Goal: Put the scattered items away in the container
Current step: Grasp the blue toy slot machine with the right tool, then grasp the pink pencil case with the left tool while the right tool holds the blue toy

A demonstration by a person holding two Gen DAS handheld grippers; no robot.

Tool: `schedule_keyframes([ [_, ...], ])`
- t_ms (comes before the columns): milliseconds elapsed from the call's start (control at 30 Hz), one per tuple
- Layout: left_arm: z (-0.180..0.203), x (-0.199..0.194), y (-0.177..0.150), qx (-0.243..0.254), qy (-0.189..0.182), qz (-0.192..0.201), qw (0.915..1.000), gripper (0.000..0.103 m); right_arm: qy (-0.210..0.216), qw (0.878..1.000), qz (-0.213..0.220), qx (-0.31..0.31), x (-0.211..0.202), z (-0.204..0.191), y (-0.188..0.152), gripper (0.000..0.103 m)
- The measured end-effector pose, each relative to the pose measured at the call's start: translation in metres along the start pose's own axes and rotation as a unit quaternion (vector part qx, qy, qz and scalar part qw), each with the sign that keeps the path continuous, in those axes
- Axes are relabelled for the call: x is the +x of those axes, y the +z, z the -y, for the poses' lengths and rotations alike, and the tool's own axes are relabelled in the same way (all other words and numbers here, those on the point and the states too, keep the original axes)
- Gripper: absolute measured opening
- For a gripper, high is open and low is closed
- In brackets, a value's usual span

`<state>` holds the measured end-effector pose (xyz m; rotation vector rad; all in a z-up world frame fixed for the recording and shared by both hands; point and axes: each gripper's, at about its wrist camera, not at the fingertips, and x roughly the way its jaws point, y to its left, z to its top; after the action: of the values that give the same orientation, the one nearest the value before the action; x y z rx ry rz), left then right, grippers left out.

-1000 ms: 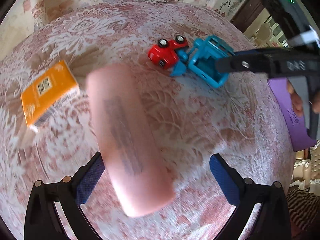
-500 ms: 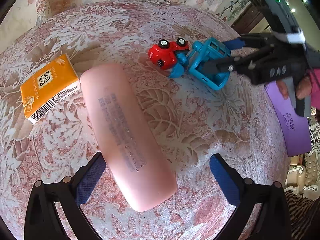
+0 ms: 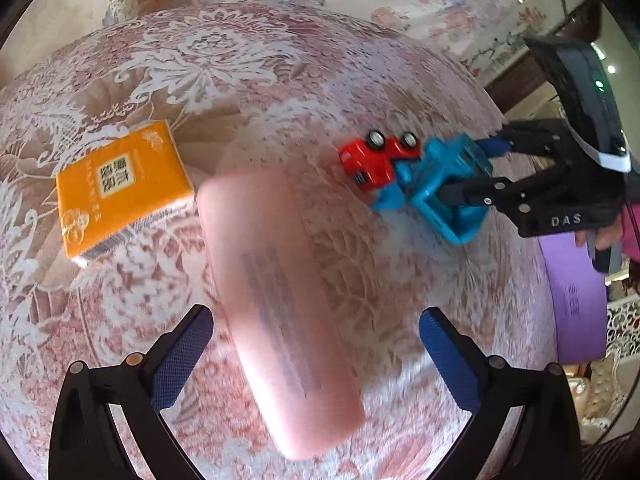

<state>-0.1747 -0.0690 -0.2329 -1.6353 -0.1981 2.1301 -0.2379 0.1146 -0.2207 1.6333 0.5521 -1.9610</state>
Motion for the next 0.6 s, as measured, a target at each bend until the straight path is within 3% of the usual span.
schedule_keyframes([
  [200,0.011,0.010,0.013,-0.010,0.029,0.006,0.9995,0.103,0.017,1.000,0.003,0.020,0.000,0.006,0.001,0.055],
  [433,0.005,0.006,0.011,-0.061,0.040,0.048,0.9962,0.103,0.012,0.999,0.015,0.030,-0.002,0.005,-0.002,0.055],
  [533,0.006,0.007,0.009,-0.068,0.061,0.052,0.9944,0.090,0.001,0.999,0.026,0.032,-0.002,0.002,-0.007,0.054],
  [600,0.001,0.001,0.004,-0.075,0.070,0.056,0.9931,0.070,-0.003,0.999,0.030,0.034,-0.003,0.001,-0.009,0.054],
])
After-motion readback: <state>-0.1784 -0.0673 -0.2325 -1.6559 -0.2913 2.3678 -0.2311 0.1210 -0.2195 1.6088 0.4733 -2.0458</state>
